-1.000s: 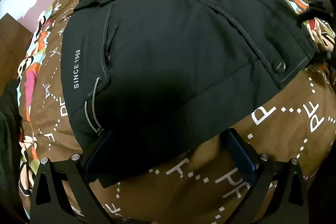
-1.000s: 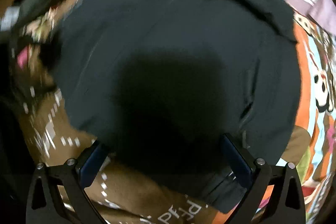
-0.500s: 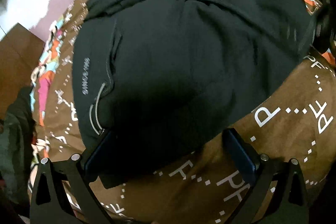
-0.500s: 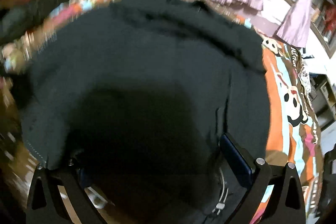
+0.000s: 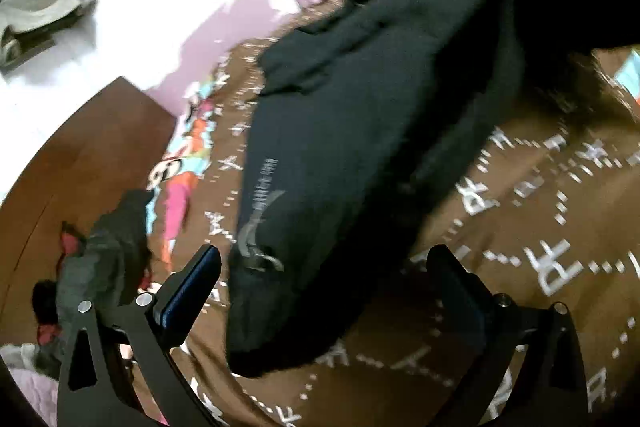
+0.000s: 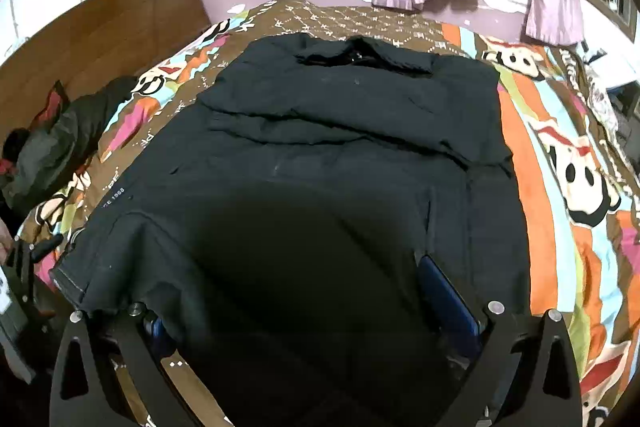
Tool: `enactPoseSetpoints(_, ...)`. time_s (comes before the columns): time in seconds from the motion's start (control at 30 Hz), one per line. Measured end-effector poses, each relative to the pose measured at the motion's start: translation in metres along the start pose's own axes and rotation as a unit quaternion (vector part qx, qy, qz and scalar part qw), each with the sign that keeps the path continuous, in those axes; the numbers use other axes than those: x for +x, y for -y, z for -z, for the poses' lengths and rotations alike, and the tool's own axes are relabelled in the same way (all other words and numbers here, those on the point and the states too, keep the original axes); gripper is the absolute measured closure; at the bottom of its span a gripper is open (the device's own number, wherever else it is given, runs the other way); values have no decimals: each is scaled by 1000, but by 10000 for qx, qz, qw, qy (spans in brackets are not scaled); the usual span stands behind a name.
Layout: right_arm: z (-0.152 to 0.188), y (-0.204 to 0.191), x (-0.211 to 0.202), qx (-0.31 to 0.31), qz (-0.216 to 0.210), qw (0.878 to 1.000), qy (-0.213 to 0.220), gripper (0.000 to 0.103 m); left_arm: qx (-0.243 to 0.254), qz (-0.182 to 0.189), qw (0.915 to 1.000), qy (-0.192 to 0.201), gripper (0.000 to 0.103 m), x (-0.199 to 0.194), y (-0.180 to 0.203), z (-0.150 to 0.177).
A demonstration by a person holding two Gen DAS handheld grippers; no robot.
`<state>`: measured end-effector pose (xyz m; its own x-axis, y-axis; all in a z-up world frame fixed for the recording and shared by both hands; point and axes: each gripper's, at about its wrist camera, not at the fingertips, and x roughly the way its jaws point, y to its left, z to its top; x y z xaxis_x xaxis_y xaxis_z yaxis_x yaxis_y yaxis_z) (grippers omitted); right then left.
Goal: Fold large clothes
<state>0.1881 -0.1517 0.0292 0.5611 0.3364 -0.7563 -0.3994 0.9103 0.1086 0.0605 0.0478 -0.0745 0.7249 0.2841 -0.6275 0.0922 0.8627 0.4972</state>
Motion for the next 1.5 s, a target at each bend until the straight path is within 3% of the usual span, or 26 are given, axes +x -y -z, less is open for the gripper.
enactPoseSetpoints(0.13, 4, 0, -3, 5, -19, 10000, 2, 0, -275, -177, 9994, 69, 9, 2, -14, -2)
enactPoseSetpoints(0.2, 6, 0, -4, -48, -48, 10000, 11, 0, -304, -142, 9993, 165, 19, -1, -17, -3)
enactPoseSetpoints(0.27, 13, 0, -8, -137, -122, 9998, 58, 0, -237, -54, 9991, 360, 54, -8, -17, -7)
enactPoseSetpoints(0.37, 29, 2, -12, -206, -149, 9996, 87, 0, -161, 131, 9977, 640, 74, -19, -21, -16)
enactPoseSetpoints(0.47, 47, 3, -14, -245, -141, 9996, 57, 0, -167, 266, 9965, 780, 80, -22, -32, -36)
enactPoseSetpoints(0.73, 79, -30, -18, -704, -216, 9969, 263, 0, -703, 730, 9915, 821, 85, -27, -60, -89)
enactPoseSetpoints(0.8, 85, -42, -12, -998, -46, 9948, 203, 0, -772, 851, 9902, 791, 85, -27, -64, -102)
enactPoseSetpoints(0.93, 94, -57, 5, -1543, 683, 9854, 213, 0, -816, 962, 9888, 800, 85, -27, -72, -127)
enactPoseSetpoints(1.07, 101, -66, 19, -2086, 1591, 9646, 284, 0, -1090, 1168, 9844, 736, 85, -24, -84, -150)
enactPoseSetpoints(1.17, 104, -63, 23, -2208, 2087, 9520, 378, 0, -1427, 1400, 9780, 596, 85, -16, -97, -160)
enactPoseSetpoints(1.27, 101, -56, 15, -2108, 2434, 9438, 738, 2, -1587, 1504, 9742, 552, 85, -13, -107, -166)
enactPoseSetpoints(1.4, 93, -43, 0, -1802, 2551, 9427, 1171, 35, -1647, 1528, 9729, 552, 85, -12, -113, -166)
enactPoseSetpoints(1.5, 91, -39, -9, -1605, 2338, 9505, 1273, 43, -1638, 1492, 9734, 583, 85, -15, -114, -163)
